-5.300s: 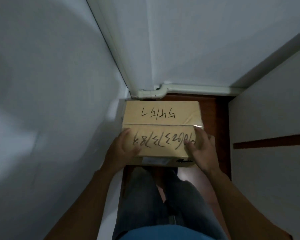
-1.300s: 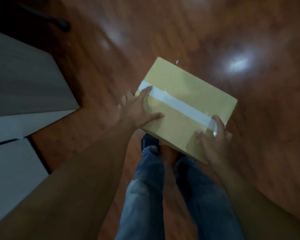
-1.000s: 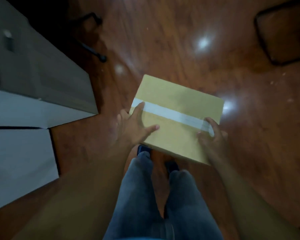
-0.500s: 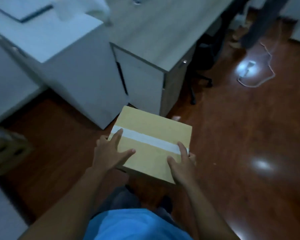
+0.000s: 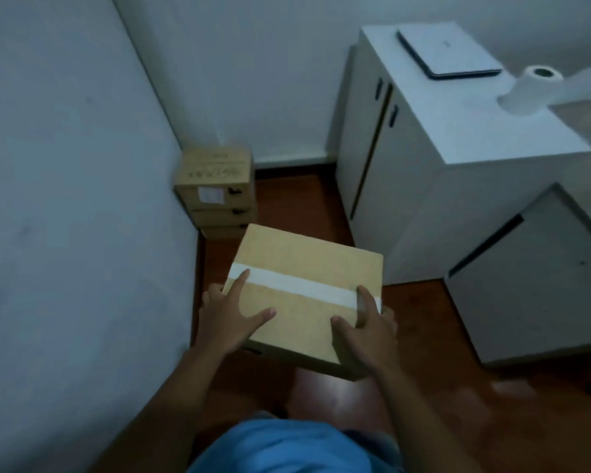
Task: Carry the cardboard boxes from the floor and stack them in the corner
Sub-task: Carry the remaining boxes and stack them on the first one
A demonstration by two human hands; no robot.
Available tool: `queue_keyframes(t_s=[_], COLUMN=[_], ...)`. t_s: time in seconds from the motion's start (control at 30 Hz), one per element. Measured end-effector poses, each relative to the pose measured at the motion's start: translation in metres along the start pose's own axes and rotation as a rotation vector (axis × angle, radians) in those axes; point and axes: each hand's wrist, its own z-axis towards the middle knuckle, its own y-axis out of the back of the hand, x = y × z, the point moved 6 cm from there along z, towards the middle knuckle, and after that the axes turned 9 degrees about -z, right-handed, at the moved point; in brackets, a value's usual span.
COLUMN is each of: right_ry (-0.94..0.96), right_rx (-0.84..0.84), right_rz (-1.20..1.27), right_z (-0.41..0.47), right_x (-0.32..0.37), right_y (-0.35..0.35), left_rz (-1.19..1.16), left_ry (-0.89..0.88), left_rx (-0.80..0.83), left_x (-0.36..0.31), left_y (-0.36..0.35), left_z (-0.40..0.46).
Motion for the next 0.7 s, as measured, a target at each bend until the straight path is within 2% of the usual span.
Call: queue_keyframes(t_s=[0.2, 0.57, 0.7], right_ry=[0.092, 0.272, 0.299], right_rx=[0.002, 0.086, 0.108], right_rz=[-0.037, -0.068, -0.120], right_z=[0.087, 0.283, 0.346], right_x=[0.124, 0.270, 0.326], right_y=[-0.016, 0.001, -0.004], left_rz=[-0.074, -0.122, -0.152], left_ry=[0.092, 0.186, 0.270], left_rx=[-0.112, -0.278, -0.267], left_x=[0.031, 0.007, 0.018], left_y=[0.078, 0.136, 0.149], left_z=[0.093, 0.270, 0.337])
